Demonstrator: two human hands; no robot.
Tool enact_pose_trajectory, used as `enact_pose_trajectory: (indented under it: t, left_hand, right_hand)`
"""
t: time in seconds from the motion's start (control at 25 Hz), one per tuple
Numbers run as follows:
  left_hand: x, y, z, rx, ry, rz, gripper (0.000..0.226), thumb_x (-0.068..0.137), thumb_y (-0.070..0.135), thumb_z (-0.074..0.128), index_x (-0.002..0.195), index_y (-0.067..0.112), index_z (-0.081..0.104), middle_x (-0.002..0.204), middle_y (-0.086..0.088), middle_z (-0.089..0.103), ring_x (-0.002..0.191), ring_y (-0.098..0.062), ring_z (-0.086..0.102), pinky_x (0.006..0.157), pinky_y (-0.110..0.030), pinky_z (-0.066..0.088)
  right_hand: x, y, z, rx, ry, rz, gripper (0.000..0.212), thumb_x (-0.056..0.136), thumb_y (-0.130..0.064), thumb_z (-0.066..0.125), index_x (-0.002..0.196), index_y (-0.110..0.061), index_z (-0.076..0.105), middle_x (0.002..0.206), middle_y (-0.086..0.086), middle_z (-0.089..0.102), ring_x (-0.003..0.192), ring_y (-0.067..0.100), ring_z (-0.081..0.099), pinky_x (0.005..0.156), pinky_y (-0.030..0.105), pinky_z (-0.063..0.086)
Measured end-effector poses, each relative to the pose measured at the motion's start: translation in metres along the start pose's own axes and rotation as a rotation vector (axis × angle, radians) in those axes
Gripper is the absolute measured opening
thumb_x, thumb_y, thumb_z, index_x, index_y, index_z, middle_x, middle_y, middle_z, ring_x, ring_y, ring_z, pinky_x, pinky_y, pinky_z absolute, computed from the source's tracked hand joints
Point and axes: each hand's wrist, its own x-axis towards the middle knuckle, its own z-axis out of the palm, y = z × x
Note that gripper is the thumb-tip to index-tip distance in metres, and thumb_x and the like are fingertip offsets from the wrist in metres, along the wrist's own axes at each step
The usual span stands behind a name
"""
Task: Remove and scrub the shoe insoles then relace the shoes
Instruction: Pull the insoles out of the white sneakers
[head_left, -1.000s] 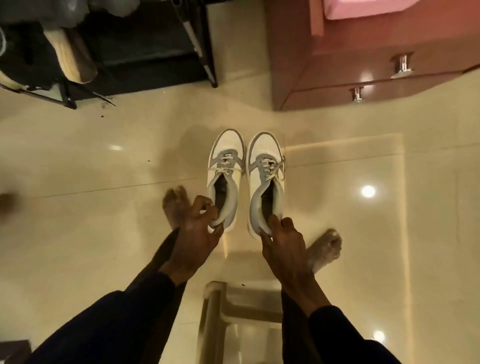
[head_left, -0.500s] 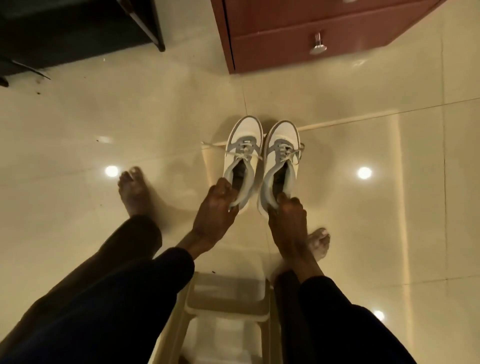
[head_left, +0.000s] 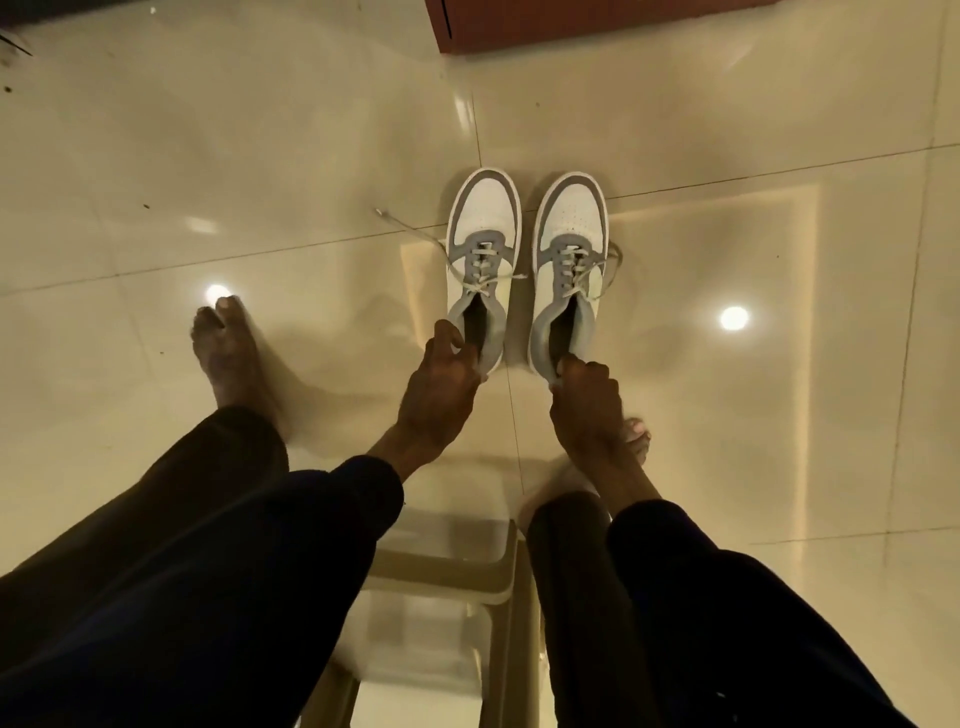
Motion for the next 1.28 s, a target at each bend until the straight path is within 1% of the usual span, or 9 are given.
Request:
enact_pose_trajectory:
  t: [0.16,0.28,0.4,0.56,0.72,0.84,1.0,1.16,1.28]
  left_hand:
    - [-0.010,0.003,-0.034,0.015,0.018,0.059,0.023,0.094,0.026,0.074,0.103,0.007,0.066,0.126,-0.012,0.049,0.105,-0.023,0.059,0.060,-0.022,0.045]
    - [-0.017,-0.015,-0.082,0.046,0.095,0.072,0.022,0.091,0.028,0.077,0.101,0.010,0.068,0.123,-0.007,0.054,0.103,-0.019,0.060,0.058,-0.022,0.045]
    - [-0.027,-0.051,-0.150,0.068,0.179,0.017,0.019,0.097,0.032,0.070,0.099,0.014,0.067,0.115,0.001,0.057,0.098,-0.017,0.059,0.065,-0.022,0.041]
    - [-0.036,-0.111,-0.249,0.165,0.366,-0.095,0.013,0.094,0.031,0.071,0.091,0.019,0.071,0.098,0.005,0.066,0.081,-0.016,0.066,0.073,-0.019,0.023]
    - [-0.040,-0.196,-0.349,0.153,0.454,-0.183,0.013,0.096,0.022,0.072,0.105,0.013,0.071,0.107,-0.003,0.066,0.086,-0.021,0.068,0.067,-0.031,0.056]
    - [-0.034,-0.254,-0.407,0.270,0.473,-0.223,0.029,0.092,0.020,0.076,0.118,0.010,0.069,0.115,-0.009,0.064,0.093,-0.026,0.067,0.071,-0.038,0.059]
    - [-0.002,-0.330,-0.457,0.392,0.457,-0.247,0.036,0.095,0.017,0.069,0.131,0.011,0.063,0.124,-0.011,0.060,0.102,-0.027,0.062,0.081,-0.037,0.053]
    - [0.052,-0.385,-0.492,0.449,0.472,-0.289,0.051,0.086,0.003,0.076,0.135,0.008,0.061,0.129,-0.017,0.060,0.105,-0.032,0.063,0.083,-0.041,0.055]
    - [0.092,-0.420,-0.517,0.453,0.430,-0.305,0.070,0.080,-0.006,0.073,0.145,0.007,0.051,0.139,-0.026,0.054,0.117,-0.042,0.060,0.089,-0.048,0.057]
  right_hand:
    - [-0.024,-0.029,-0.023,-0.013,0.066,-0.011,0.030,0.099,-0.015,0.062,0.129,-0.009,0.056,0.107,0.016,0.065,0.090,0.035,0.068,0.074,0.042,0.057]
    - [-0.039,-0.078,-0.046,-0.080,0.116,-0.059,0.028,0.093,-0.010,0.067,0.120,-0.013,0.061,0.103,0.011,0.067,0.088,0.031,0.070,0.070,0.043,0.061]
    - [-0.044,-0.153,-0.073,-0.213,0.095,-0.180,0.031,0.084,-0.004,0.071,0.113,-0.013,0.066,0.098,0.009,0.069,0.087,0.028,0.070,0.065,0.038,0.060]
    - [-0.042,-0.272,-0.106,-0.328,0.098,-0.361,0.027,0.080,-0.003,0.074,0.101,-0.018,0.067,0.091,0.003,0.066,0.084,0.024,0.066,0.060,0.034,0.054]
    - [-0.037,-0.412,-0.128,-0.401,0.152,-0.535,0.028,0.077,-0.003,0.076,0.098,-0.020,0.067,0.085,-0.001,0.063,0.077,0.019,0.063,0.055,0.029,0.043]
    - [-0.027,-0.498,-0.132,-0.464,0.174,-0.636,0.035,0.068,0.003,0.078,0.096,-0.014,0.067,0.079,0.004,0.063,0.070,0.022,0.061,0.051,0.030,0.041]
    - [0.004,-0.602,-0.131,-0.564,0.174,-0.709,0.047,0.073,0.005,0.075,0.117,-0.007,0.064,0.096,0.014,0.067,0.086,0.030,0.065,0.063,0.036,0.054]
    - [0.045,-0.684,-0.125,-0.575,0.237,-0.770,0.075,0.084,-0.002,0.074,0.149,-0.002,0.037,0.138,0.023,0.051,0.124,0.036,0.053,0.094,0.042,0.054]
    - [0.083,-0.732,-0.109,-0.608,0.294,-0.791,0.090,0.084,-0.010,0.078,0.156,-0.005,0.024,0.148,0.025,0.042,0.132,0.039,0.048,0.097,0.044,0.054]
